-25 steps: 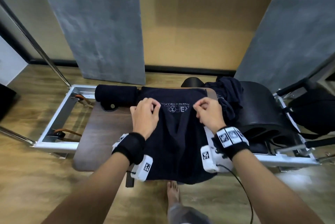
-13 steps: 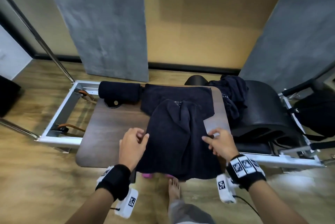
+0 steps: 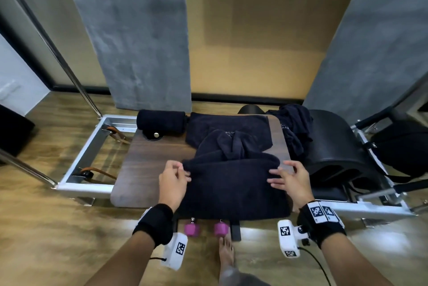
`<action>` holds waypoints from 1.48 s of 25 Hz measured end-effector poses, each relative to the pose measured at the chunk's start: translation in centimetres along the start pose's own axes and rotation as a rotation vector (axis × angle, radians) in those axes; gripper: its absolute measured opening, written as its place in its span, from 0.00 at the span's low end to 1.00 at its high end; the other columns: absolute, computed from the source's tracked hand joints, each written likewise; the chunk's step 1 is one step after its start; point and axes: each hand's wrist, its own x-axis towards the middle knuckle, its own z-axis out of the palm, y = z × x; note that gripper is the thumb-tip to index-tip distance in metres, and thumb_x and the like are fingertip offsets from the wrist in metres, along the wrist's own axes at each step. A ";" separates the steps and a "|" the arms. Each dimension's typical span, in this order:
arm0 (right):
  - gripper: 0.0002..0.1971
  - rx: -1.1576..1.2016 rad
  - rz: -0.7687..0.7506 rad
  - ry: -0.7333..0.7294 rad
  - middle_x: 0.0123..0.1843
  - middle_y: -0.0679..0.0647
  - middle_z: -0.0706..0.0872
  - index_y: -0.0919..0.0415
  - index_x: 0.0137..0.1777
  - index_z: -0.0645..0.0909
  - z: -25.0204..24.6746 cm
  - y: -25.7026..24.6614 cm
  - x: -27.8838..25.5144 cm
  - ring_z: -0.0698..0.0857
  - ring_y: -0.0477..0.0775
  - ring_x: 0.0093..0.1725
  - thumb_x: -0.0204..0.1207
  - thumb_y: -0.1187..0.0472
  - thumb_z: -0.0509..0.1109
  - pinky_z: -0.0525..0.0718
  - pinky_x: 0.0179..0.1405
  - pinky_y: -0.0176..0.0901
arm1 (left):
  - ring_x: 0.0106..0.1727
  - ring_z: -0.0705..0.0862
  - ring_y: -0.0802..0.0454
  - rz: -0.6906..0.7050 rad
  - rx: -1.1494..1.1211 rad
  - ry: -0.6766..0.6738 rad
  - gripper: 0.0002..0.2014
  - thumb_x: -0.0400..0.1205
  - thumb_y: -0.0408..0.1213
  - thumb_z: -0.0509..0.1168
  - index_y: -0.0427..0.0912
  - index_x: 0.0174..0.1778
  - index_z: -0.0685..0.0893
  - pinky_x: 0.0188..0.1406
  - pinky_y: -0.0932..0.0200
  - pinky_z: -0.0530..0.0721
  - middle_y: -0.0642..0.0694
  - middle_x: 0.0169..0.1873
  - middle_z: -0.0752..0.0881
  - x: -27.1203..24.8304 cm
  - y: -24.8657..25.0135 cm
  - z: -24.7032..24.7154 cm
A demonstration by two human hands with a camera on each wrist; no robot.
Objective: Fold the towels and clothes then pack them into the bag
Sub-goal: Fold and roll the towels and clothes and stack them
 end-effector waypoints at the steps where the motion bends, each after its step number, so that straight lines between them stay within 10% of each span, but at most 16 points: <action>1: 0.14 -0.002 -0.042 -0.004 0.47 0.66 0.92 0.58 0.66 0.73 -0.1 -0.1 -0.3 0.93 0.68 0.42 0.86 0.72 0.69 0.93 0.38 0.53 | 0.57 0.93 0.44 0.027 -0.057 -0.026 0.07 0.91 0.29 0.63 0.38 0.64 0.78 0.59 0.43 0.91 0.39 0.56 0.92 0.0 0.3 0.0; 3: 0.15 -0.177 -0.170 -0.030 0.49 0.63 0.91 0.58 0.60 0.79 -0.2 0.6 -1.2 0.92 0.67 0.49 0.81 0.76 0.73 0.92 0.46 0.50 | 0.66 0.87 0.48 0.156 -0.008 -0.113 0.15 0.88 0.28 0.69 0.39 0.70 0.77 0.68 0.49 0.85 0.42 0.65 0.87 -0.7 0.2 0.1; 7: 0.12 -0.733 -0.430 -0.170 0.44 0.49 0.89 0.53 0.40 0.86 -0.7 3.7 -2.8 0.89 0.54 0.47 0.72 0.72 0.82 0.88 0.54 0.53 | 0.61 0.79 0.58 0.453 0.461 -0.338 0.10 0.82 0.49 0.78 0.54 0.49 0.83 0.65 0.45 0.77 0.62 0.54 0.80 -2.6 -2.5 -0.3; 11: 0.21 -0.884 -0.528 -0.305 0.60 0.42 0.78 0.49 0.58 0.86 -1.4 5.1 -4.0 0.79 0.42 0.61 0.67 0.49 0.88 0.79 0.65 0.40 | 0.69 0.69 0.65 0.504 0.755 -0.494 0.29 0.69 0.71 0.76 0.63 0.60 0.77 0.67 0.50 0.67 0.67 0.64 0.70 -2.9 -3.7 -1.4; 16: 0.31 -1.186 -0.600 -0.438 0.69 0.39 0.67 0.44 0.70 0.79 -2.3 5.4 -4.2 0.70 0.41 0.69 0.69 0.52 0.86 0.77 0.70 0.40 | 0.68 0.70 0.68 0.592 0.798 -0.532 0.17 0.77 0.55 0.79 0.66 0.57 0.81 0.67 0.53 0.65 0.70 0.63 0.73 -1.4 -4.1 -2.7; 22: 0.10 -1.028 -0.607 -0.466 0.60 0.39 0.83 0.49 0.58 0.87 -2.9 3.2 -2.3 0.83 0.42 0.60 0.81 0.63 0.75 0.84 0.65 0.48 | 0.58 0.85 0.67 0.551 0.437 -0.435 0.03 0.91 0.48 0.67 0.64 0.56 0.84 0.61 0.59 0.80 0.70 0.51 0.87 1.9 -3.5 -2.8; 31: 0.11 -0.402 -0.519 -0.389 0.59 0.48 0.91 0.53 0.60 0.85 0.3 -6.5 4.7 0.87 0.49 0.66 0.82 0.67 0.75 0.80 0.71 0.48 | 0.61 0.86 0.64 0.452 0.147 -0.351 0.12 0.87 0.51 0.73 0.60 0.63 0.79 0.60 0.69 0.81 0.60 0.54 0.88 9.6 5.0 0.5; 37: 0.13 -0.342 -0.505 -0.312 0.55 0.56 0.92 0.58 0.54 0.90 2.1 -10.9 14.3 0.90 0.54 0.62 0.77 0.75 0.77 0.84 0.68 0.44 | 0.60 0.86 0.56 0.470 0.214 -0.218 0.11 0.86 0.32 0.74 0.50 0.59 0.82 0.64 0.58 0.82 0.52 0.54 0.89 17.5 9.1 3.0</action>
